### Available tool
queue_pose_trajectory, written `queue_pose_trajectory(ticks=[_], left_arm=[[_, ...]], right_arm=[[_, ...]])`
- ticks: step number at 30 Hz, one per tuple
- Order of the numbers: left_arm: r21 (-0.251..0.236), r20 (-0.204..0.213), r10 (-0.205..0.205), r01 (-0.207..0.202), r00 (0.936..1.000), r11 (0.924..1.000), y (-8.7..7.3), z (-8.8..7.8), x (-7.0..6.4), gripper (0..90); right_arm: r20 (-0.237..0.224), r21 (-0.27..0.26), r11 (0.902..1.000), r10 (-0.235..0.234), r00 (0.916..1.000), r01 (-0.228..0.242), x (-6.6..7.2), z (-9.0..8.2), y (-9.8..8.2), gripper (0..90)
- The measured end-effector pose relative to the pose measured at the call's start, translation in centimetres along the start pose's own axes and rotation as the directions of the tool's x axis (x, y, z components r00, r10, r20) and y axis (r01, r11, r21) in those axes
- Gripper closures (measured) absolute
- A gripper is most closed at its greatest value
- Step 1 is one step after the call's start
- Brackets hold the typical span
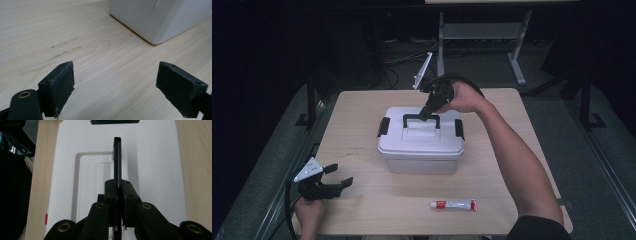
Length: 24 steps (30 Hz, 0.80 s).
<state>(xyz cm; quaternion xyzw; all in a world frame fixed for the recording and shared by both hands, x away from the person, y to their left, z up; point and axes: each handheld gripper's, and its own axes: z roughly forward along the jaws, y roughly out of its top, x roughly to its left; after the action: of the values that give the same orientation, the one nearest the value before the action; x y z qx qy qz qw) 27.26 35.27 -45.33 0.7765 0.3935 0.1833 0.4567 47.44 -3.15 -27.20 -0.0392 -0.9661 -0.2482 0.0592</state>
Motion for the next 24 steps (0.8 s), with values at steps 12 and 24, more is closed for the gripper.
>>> queue_pose_trajectory(ticks=[12, 24], left_arm=[[-0.002, -0.001, -0.002, 0.002, 1.0000, 1.0000, 0.0, -0.1, 0.1, 14.3], [-0.003, 0.002, -0.004, 0.004, 1.0000, 1.0000, 0.1, 0.1, 0.0, 14.3]], right_arm=[[0.013, -0.026, 0.9997, 0.000, 0.9999, 0.001, 0.3, -1.3, 0.1, 84.4], [0.054, -0.063, 0.9980, 0.010, 0.9985, -0.006, 1.6, -4.0, -0.8, 84.4]])
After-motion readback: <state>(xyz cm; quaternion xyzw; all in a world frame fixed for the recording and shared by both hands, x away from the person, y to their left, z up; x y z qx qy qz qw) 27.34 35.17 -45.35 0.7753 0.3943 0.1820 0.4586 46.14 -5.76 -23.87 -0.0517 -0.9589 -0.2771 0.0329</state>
